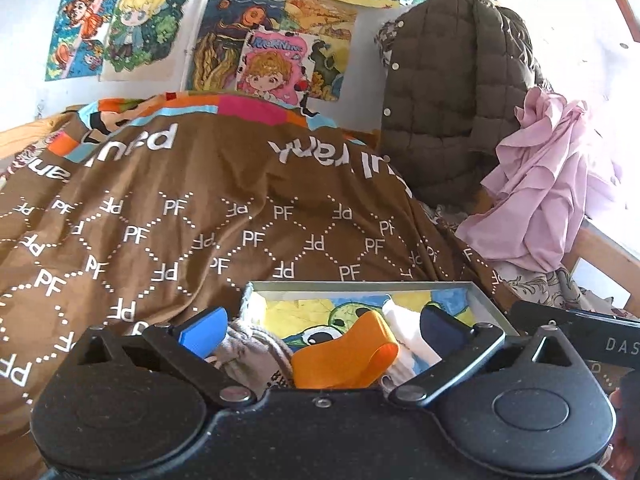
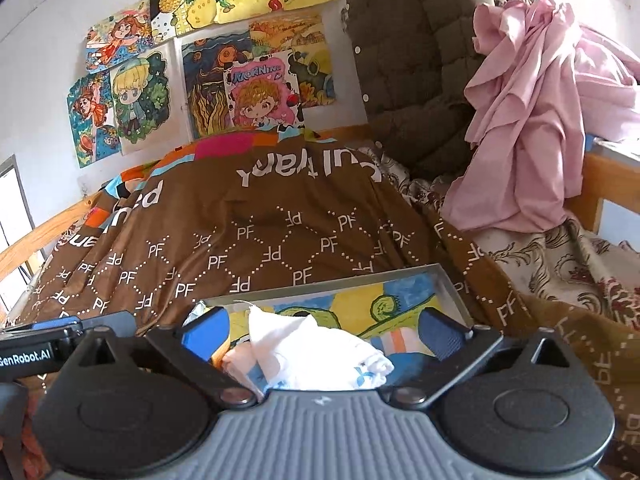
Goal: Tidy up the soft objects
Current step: 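Withdraw both open tools up and away from the tray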
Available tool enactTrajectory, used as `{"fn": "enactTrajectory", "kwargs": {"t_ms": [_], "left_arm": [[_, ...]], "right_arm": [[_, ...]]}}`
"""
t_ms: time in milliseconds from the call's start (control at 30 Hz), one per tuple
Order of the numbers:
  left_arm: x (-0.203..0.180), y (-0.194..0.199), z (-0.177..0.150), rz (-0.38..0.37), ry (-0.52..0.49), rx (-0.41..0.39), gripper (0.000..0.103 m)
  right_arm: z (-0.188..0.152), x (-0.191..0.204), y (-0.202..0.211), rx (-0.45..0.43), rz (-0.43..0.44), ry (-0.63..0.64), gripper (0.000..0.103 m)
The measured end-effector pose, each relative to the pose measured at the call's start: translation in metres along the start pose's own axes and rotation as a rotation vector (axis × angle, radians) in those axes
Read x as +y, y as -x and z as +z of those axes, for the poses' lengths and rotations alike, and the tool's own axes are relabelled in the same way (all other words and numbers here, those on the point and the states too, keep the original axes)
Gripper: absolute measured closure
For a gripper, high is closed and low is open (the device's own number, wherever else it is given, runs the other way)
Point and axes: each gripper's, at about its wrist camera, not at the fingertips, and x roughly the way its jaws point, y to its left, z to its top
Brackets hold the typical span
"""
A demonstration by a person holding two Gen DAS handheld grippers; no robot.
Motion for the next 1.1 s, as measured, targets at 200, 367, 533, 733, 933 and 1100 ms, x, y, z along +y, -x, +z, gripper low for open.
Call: {"fn": "enactTrajectory", "kwargs": {"t_ms": [200,367,533,733,933,1100], "left_arm": [[-0.001,0.018,-0.003,0.022,0.017,-0.029,0.001],[-0.008,0.029,-0.008,0.045,-0.008,-0.048,0.001],[-0.014,0.037,-0.011,0.052,-0.028,-0.063,0.001],[-0.021,0.048,-0.014,0.060,-0.030,-0.082,0.001],[-0.028,0.059,-0.014,0.066,-0.043,-0.102,0.001],[-0.032,0.071,-0.016,0.075,-0.047,-0.120,0.001]], "right_arm": [[-0.003,-0.003,0.015,-0.006,-0.009,-0.003,0.000],[-0.002,-0.004,0.026,-0.017,-0.003,-0.007,0.000],[-0.001,-0.005,0.036,-0.038,-0.011,0.000,0.000],[0.000,-0.008,0.044,-0.053,-0.017,-0.011,0.000],[-0.003,-0.007,0.056,-0.064,-0.020,-0.012,0.000],[-0.007,-0.007,0.068,-0.075,-0.027,-0.010,0.000]]}}
